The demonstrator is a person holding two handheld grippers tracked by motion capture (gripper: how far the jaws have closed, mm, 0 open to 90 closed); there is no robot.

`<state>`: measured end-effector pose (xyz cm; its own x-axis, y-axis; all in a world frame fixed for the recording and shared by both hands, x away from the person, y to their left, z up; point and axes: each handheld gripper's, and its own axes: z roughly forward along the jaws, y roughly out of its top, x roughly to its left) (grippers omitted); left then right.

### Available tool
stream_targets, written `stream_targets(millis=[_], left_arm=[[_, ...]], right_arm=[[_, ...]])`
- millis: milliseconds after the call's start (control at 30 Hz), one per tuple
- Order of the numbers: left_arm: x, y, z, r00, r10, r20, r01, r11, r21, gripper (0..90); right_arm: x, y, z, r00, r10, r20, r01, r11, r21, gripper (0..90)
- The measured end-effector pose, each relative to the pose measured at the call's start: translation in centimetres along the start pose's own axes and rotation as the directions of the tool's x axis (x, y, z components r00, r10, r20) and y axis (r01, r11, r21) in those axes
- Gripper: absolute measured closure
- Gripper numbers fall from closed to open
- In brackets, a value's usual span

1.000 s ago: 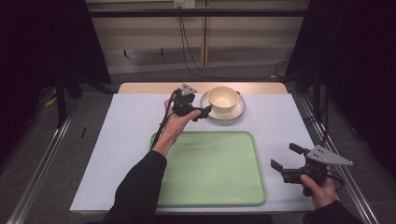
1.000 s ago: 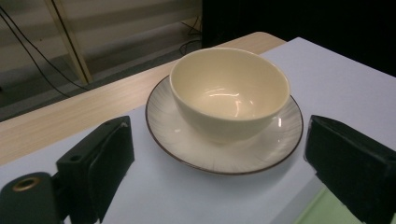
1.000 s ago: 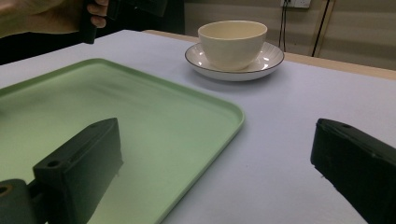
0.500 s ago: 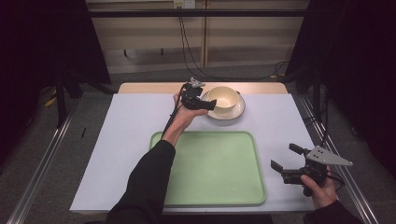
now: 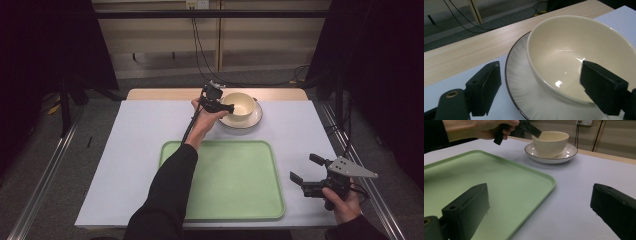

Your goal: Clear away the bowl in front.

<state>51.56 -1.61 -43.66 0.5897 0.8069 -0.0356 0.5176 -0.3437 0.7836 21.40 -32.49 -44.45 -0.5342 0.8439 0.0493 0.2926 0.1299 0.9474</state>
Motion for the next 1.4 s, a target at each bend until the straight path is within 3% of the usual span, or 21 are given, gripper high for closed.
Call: stream_targets(millis=[200, 333, 367, 533, 600, 733, 833, 933, 1100, 1333, 1400], left_arm=[[-0.6, -0.4, 1.7, 0.9995, -0.023, 0.019, 0.023, 0.9995, 0.021, 20.3], [-0.7, -0.3, 2.2, 0.9995, -0.005, 0.032, 0.003, 0.9989, 0.046, 26.9], [-0.8, -0.2, 2.5, 0.9988, -0.026, 0.042, 0.024, 0.998, 0.059, 27.4], [-0.6, -0.1, 2.9, 0.9966, -0.048, 0.066, 0.041, 0.9946, 0.095, 31.8], [-0.6, -0.1, 3.1, 0.9932, -0.075, 0.089, 0.065, 0.9923, 0.106, 32.2], [-0.7, 0.0, 2.9, 0.9952, -0.072, 0.066, 0.062, 0.9884, 0.139, 43.8], [-0.8, -0.1, 3.1, 0.9909, -0.113, 0.073, 0.099, 0.9808, 0.168, 49.4], [-0.8, 0.0, 3.2, 0.9923, -0.106, 0.064, 0.091, 0.9764, 0.196, 54.8], [-0.7, 0.1, 3.2, 0.9925, -0.111, 0.05, 0.099, 0.9741, 0.203, 65.6], [-0.5, 0.1, 3.1, 0.9881, -0.143, 0.055, 0.129, 0.968, 0.215, 68.7], [-0.4, 0.0, 3.1, 0.9877, -0.149, 0.047, 0.135, 0.9653, 0.223, 74.7]], right_arm=[[0.0, 0.0, 0.0, 1.0, -0.003, 0.001, 0.003, 1.0, -0.005, 1.8], [0.0, 0.0, 0.0, 1.0, -0.004, 0.0, 0.004, 1.0, -0.008, 1.7], [0.0, 0.0, 0.0, 1.0, -0.004, 0.0, 0.004, 1.0, -0.011, 1.7], [0.0, 0.0, 0.0, 1.0, -0.005, -0.004, 0.005, 1.0, -0.011, 1.7], [0.0, 0.0, 0.0, 1.0, -0.007, -0.005, 0.007, 1.0, -0.011, 1.7], [0.0, 0.0, 0.0, 1.0, -0.003, -0.004, 0.003, 1.0, -0.012, 1.7], [0.0, 0.0, 0.0, 1.0, -0.005, -0.008, 0.005, 1.0, -0.01, 1.7], [0.0, 0.0, 0.0, 1.0, -0.007, -0.005, 0.007, 1.0, -0.008, 1.7], [0.0, 0.0, 0.0, 0.9999, -0.007, -0.008, 0.007, 1.0, -0.007, 1.7], [0.0, 0.0, 0.0, 0.9998, -0.009, -0.016, 0.009, 1.0, -0.007, 1.9], [0.0, 0.0, 0.0, 0.9999, -0.011, -0.014, 0.011, 1.0, -0.006, 1.9]])
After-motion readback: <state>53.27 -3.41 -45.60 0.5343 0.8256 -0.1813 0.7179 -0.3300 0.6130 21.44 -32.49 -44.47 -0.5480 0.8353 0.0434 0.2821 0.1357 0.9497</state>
